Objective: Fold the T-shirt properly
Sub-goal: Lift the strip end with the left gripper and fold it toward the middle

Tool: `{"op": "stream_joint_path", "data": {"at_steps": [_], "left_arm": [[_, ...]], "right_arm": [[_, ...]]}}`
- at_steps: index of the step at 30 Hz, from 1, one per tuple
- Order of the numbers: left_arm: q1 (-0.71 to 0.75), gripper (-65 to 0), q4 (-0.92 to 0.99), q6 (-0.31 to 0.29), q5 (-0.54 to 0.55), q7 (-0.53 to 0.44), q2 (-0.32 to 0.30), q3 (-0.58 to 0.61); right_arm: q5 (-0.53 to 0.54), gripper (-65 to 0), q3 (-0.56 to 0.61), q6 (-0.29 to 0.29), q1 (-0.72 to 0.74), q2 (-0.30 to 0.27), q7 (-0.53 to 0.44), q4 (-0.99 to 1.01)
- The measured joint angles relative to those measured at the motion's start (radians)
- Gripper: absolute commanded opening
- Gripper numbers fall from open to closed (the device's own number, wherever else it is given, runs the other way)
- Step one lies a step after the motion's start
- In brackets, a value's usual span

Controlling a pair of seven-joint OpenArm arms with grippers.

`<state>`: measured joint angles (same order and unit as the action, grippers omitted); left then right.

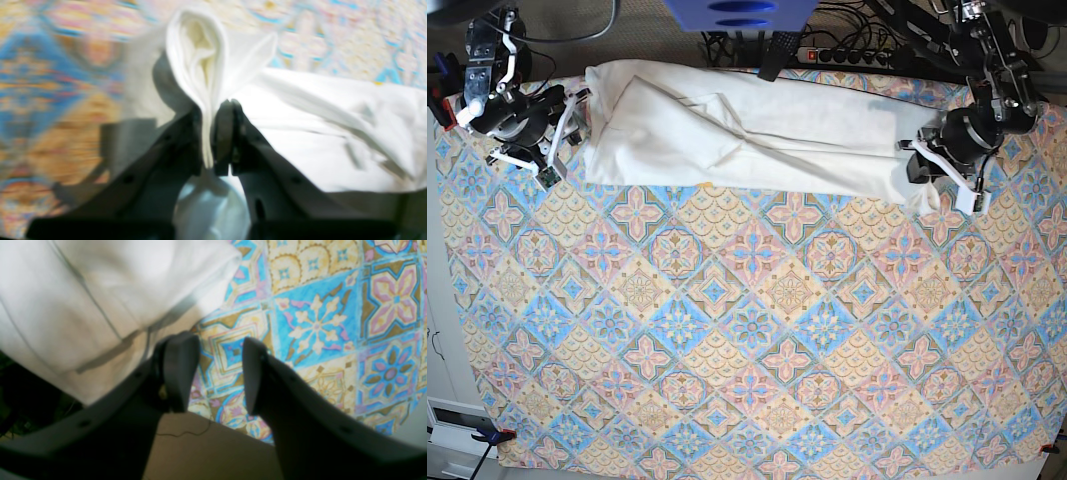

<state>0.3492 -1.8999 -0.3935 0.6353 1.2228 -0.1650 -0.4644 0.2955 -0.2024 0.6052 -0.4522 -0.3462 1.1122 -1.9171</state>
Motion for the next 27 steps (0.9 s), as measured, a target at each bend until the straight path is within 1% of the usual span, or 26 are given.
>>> {"op": "stream_joint_path", "data": {"at_steps": [7,11,16,17,20,24,25,27], "left_arm": [[0.008,-65.0,0.000,0.003,-0.008,0.007,0.068,0.077],[0.007,-65.0,0.002,0.004,-0.009,0.006,0.073,0.161],[0.005,-65.0,0.003,0.004,-0.011,0.003,0.073,0.208],[0.006,-64.2,0.003,0.004,-0.011,0.002,0.071,0.215],[0.005,-56.9,0.019,0.004,-0.010,0.007,0.068,0.245],[0.008,-42.5,0.017,0.004,-0.005,0.009,0.066,0.264],[0.008,-38.5,0.013,0.004,0.001,0.026,0.053,0.265],[0.009,-32.5,-0.016,0.007,0.019,0.072,0.026,0.261]], "right_arm": [[0.000,-41.0,-0.059,0.000,0.001,-0.002,0.000,0.000],[0.000,-41.0,-0.071,0.000,0.001,-0.001,0.000,0.000],[0.000,-41.0,-0.075,0.000,0.001,-0.001,0.000,0.000],[0.000,-41.0,-0.076,0.000,0.001,-0.001,0.000,0.000],[0.000,-41.0,-0.076,0.000,0.001,0.000,0.000,0.000],[0.000,-40.7,-0.076,0.000,0.001,-0.001,0.000,0.000],[0.000,-40.7,-0.076,0.000,0.001,-0.001,0.005,0.000],[0.000,-40.6,-0.076,0.000,0.001,-0.002,0.006,0.000]]}}
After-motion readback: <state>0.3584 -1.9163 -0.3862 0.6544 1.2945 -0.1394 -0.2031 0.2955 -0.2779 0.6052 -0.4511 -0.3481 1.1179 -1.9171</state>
